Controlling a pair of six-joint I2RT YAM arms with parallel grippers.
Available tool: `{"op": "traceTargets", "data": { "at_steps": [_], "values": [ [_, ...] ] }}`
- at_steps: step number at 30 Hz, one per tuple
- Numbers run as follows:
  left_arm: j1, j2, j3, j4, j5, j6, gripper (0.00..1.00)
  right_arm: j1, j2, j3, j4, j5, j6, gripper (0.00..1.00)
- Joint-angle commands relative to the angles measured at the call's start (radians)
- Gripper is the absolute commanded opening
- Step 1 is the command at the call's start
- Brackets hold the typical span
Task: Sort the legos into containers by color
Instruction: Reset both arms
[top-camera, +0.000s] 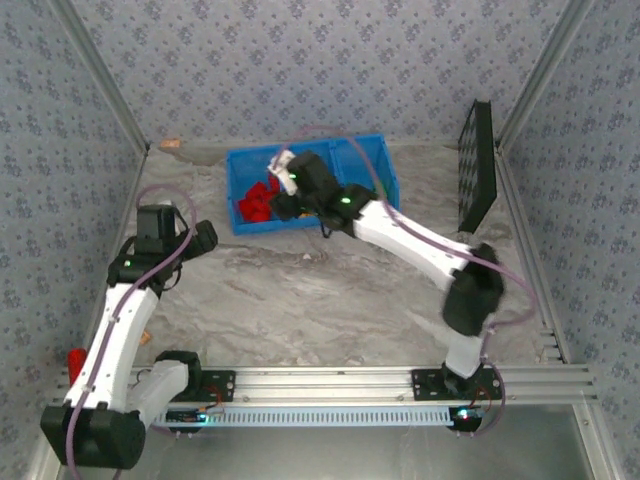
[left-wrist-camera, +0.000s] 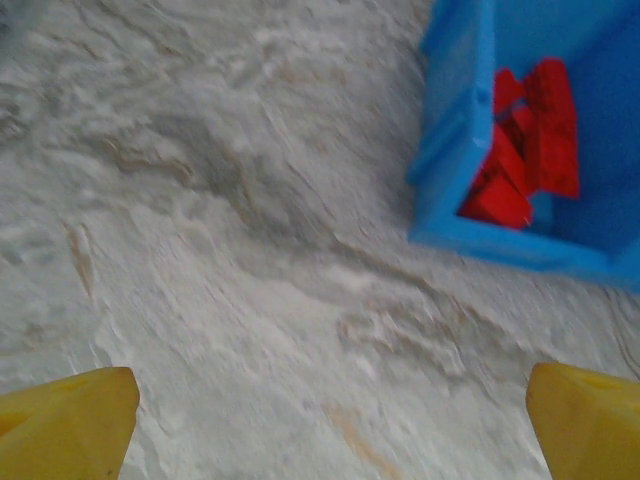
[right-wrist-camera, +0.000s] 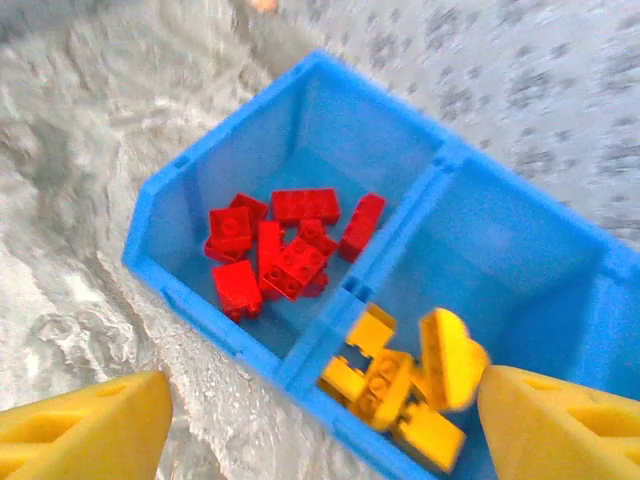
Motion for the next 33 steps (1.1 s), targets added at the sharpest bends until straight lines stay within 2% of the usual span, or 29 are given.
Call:
{"op": "traceTargets", "data": {
  "at_steps": [1, 5, 7, 10, 12, 15, 18, 19, 20, 22, 23, 25, 27, 28, 30, 33],
  "values": [
    [0.019, 0.058, 0.028, 0.133, -0.104, 0.02, 1.0, -0.038, -0.181, -0.211, 0.01, 0.081, 0.095, 0.82],
    [0.027, 0.127, -0.018, 0.271, -0.181, 0.055, 1.0, -0.083, -0.43, -0.504, -0.022, 0.16, 0.215, 0.85],
    [0.03, 0.15, -0.06, 0.377, -0.236, 0.101, 1.0, -0.12, -0.545, -0.63, -0.045, 0.206, 0.277, 0.91],
    [0.029, 0.177, -0.193, 0.651, -0.289, 0.226, 1.0, -0.223, -0.752, -0.812, -0.049, 0.23, 0.376, 1.0],
    [0.031, 0.216, -0.309, 0.879, -0.305, 0.316, 1.0, -0.303, -0.886, -0.915, -0.013, 0.205, 0.402, 1.0],
    [0.034, 0.321, -0.405, 1.091, -0.288, 0.396, 1.0, -0.393, -1.02, -1.005, 0.016, 0.181, 0.404, 1.0],
    [0.035, 0.456, -0.451, 1.262, -0.258, 0.422, 1.0, -0.442, -1.069, -1.045, 0.034, 0.163, 0.361, 1.0],
    [0.034, 0.473, -0.416, 1.219, -0.257, 0.417, 1.0, -0.451, -1.07, -1.053, 0.033, 0.158, 0.35, 1.0],
    [0.044, 0.485, -0.386, 1.158, -0.21, 0.405, 1.0, -0.46, -1.064, -1.057, 0.025, 0.156, 0.348, 1.0],
    [0.061, 0.507, -0.392, 1.211, -0.114, 0.374, 1.0, -0.477, -1.046, -1.061, 0.013, 0.162, 0.351, 1.0],
    [0.066, 0.538, -0.439, 1.332, -0.052, 0.392, 1.0, -0.484, -1.037, -1.067, 0.014, 0.165, 0.363, 1.0],
    [0.073, 0.621, -0.532, 1.601, -0.04, 0.394, 1.0, -0.498, -1.021, -1.088, 0.044, 0.168, 0.38, 1.0],
    [0.082, 0.582, -0.51, 1.492, -0.001, 0.388, 1.0, -0.513, -1.014, -1.124, 0.106, 0.175, 0.391, 1.0],
    [0.082, 0.605, -0.5, 1.513, 0.03, 0.407, 1.0, -0.522, -1.01, -1.143, 0.139, 0.18, 0.396, 1.0],
    [0.091, 0.593, -0.481, 1.445, 0.07, 0.404, 1.0, -0.55, -0.994, -1.187, 0.231, 0.191, 0.397, 1.0],
    [0.093, 0.595, -0.482, 1.456, 0.072, 0.405, 1.0, -0.603, -0.938, -1.233, 0.373, 0.191, 0.383, 1.0]
  ]
}}
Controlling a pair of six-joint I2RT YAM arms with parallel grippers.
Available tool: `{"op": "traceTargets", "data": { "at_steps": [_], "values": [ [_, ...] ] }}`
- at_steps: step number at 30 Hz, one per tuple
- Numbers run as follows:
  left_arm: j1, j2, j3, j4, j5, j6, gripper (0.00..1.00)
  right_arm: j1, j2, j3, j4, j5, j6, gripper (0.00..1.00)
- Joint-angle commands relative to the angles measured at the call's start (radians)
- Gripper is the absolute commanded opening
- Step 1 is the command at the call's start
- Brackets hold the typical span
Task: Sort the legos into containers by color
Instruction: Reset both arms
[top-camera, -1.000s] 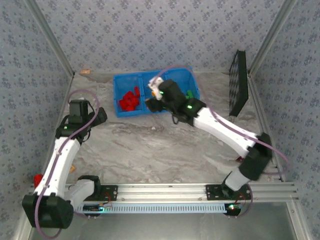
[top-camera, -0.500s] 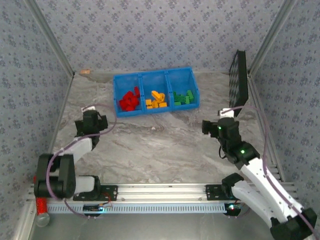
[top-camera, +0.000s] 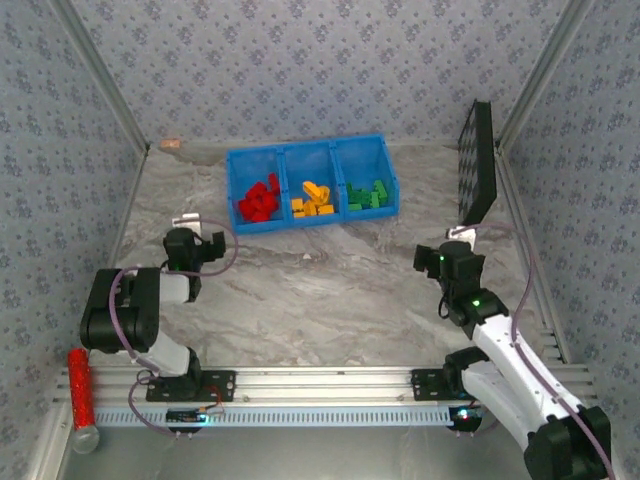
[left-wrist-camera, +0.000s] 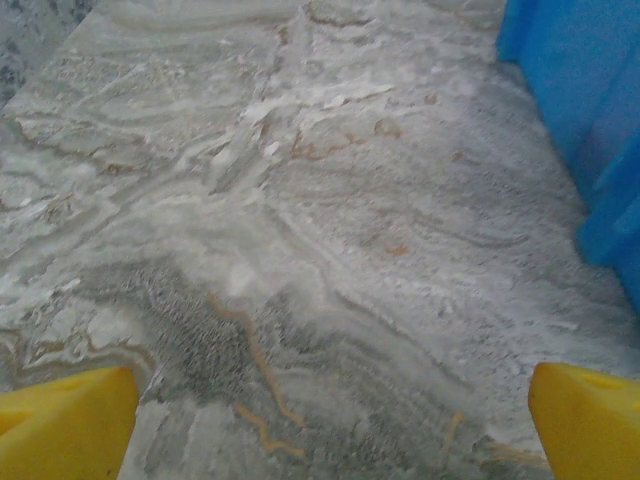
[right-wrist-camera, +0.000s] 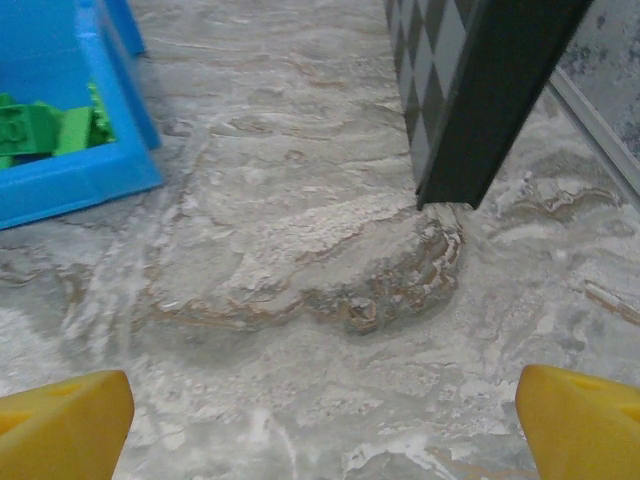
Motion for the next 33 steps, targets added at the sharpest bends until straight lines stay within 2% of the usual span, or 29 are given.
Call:
{"op": "traceTargets", "data": {
  "at_steps": [1, 5, 10, 15, 17, 19, 21, 22, 24, 26, 27, 33],
  "values": [
    [0.008, -0.001, 0.019, 0.068, 0.061, 0.013, 1.0, -0.049, 0.062, -0.034, 0.205, 0.021, 0.008, 1.0],
    [0.01, -0.004, 0.023, 0.055, 0.067, 0.011, 1.0, -0.108, 0.212, -0.012, 0.342, 0.02, -0.037, 1.0],
    [0.01, -0.003, 0.021, 0.058, 0.067, 0.011, 1.0, -0.144, 0.439, 0.056, 0.48, 0.003, -0.183, 1.0],
    [0.01, -0.004, 0.021, 0.057, 0.068, 0.011, 1.0, -0.191, 0.632, 0.024, 0.744, -0.182, -0.318, 1.0],
    [0.01, -0.004, 0.021, 0.058, 0.068, 0.011, 1.0, -0.206, 0.658, 0.069, 0.685, -0.245, -0.35, 1.0],
    [0.011, -0.004, 0.022, 0.058, 0.068, 0.011, 1.0, -0.217, 0.69, 0.055, 0.764, -0.297, -0.393, 1.0],
    [0.01, -0.003, 0.021, 0.059, 0.068, 0.011, 1.0, -0.274, 0.707, 0.04, 0.788, -0.369, -0.346, 1.0],
    [0.011, -0.002, 0.021, 0.059, 0.068, 0.011, 1.0, -0.311, 0.73, 0.01, 0.862, -0.428, -0.327, 1.0],
    [0.01, -0.004, 0.021, 0.059, 0.068, 0.011, 1.0, -0.334, 0.769, -0.059, 1.037, -0.43, -0.293, 1.0],
    [0.01, -0.003, 0.021, 0.059, 0.067, 0.011, 1.0, -0.324, 0.753, -0.032, 0.948, -0.408, -0.301, 1.0],
    [0.011, -0.003, 0.021, 0.059, 0.068, 0.011, 1.0, -0.32, 0.763, -0.043, 0.997, -0.4, -0.303, 1.0],
    [0.011, -0.003, 0.021, 0.059, 0.068, 0.011, 1.0, -0.317, 0.751, -0.039, 0.967, -0.396, -0.306, 1.0]
  ]
}}
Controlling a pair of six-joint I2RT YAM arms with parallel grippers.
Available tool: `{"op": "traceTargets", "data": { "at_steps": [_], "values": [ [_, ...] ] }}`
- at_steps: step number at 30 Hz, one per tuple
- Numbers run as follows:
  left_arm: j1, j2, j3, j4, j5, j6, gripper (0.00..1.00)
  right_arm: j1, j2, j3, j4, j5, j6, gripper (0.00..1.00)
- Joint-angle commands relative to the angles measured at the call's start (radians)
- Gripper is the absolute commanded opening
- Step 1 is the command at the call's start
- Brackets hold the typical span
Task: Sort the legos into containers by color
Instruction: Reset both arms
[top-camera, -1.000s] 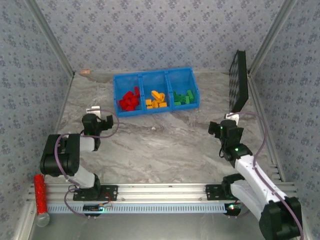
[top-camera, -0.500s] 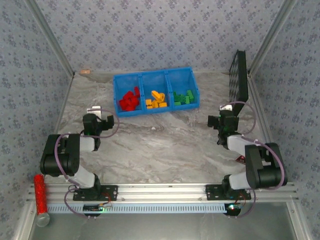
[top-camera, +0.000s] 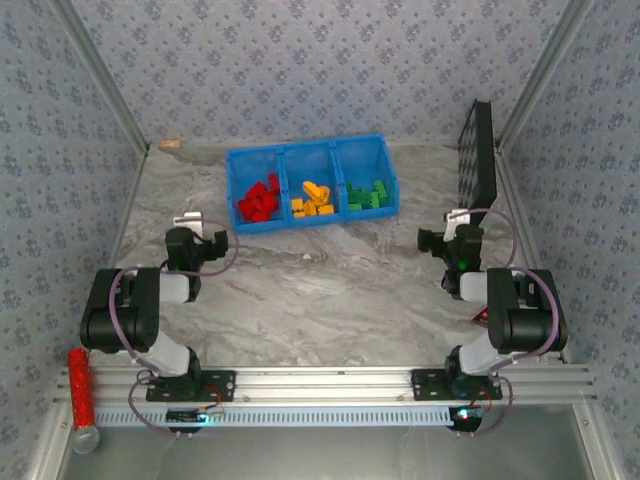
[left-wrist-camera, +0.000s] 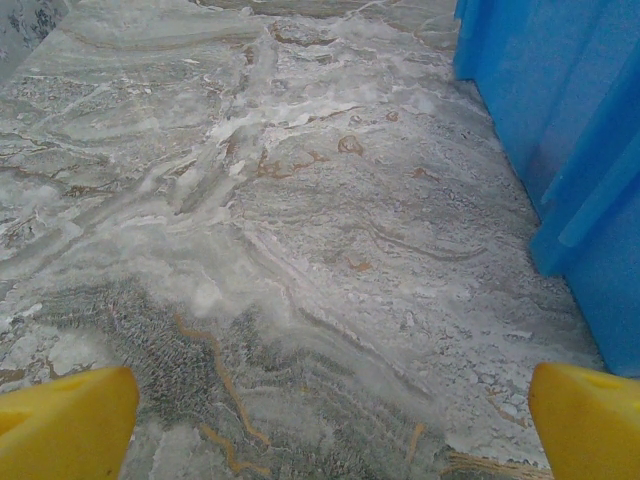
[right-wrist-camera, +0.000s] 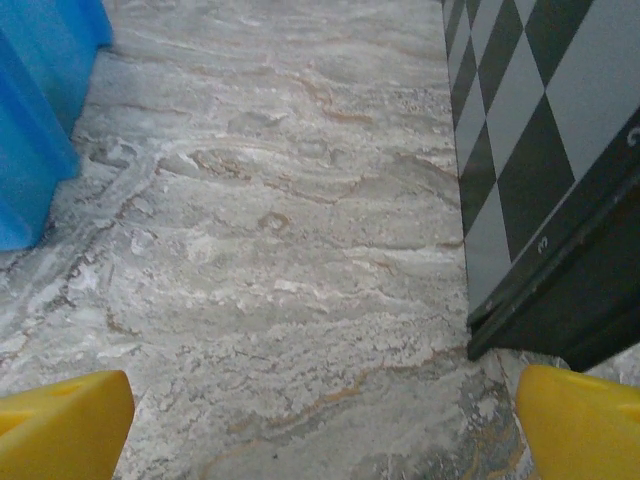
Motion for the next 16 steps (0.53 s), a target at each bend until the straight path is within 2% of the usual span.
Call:
{"op": "traceTargets", "data": {
  "at_steps": [1, 16],
  "values": [
    [0.009, -0.004, 0.02, 0.045, 0.02, 0.009, 1.0, 0.012, 0.001, -0.007, 0.05, 0.002, 0.002, 1.0],
    [0.01, -0.003, 0.021, 0.043, 0.02, 0.009, 1.0, 0.017, 0.001, -0.004, 0.042, 0.009, -0.002, 1.0]
  ]
}}
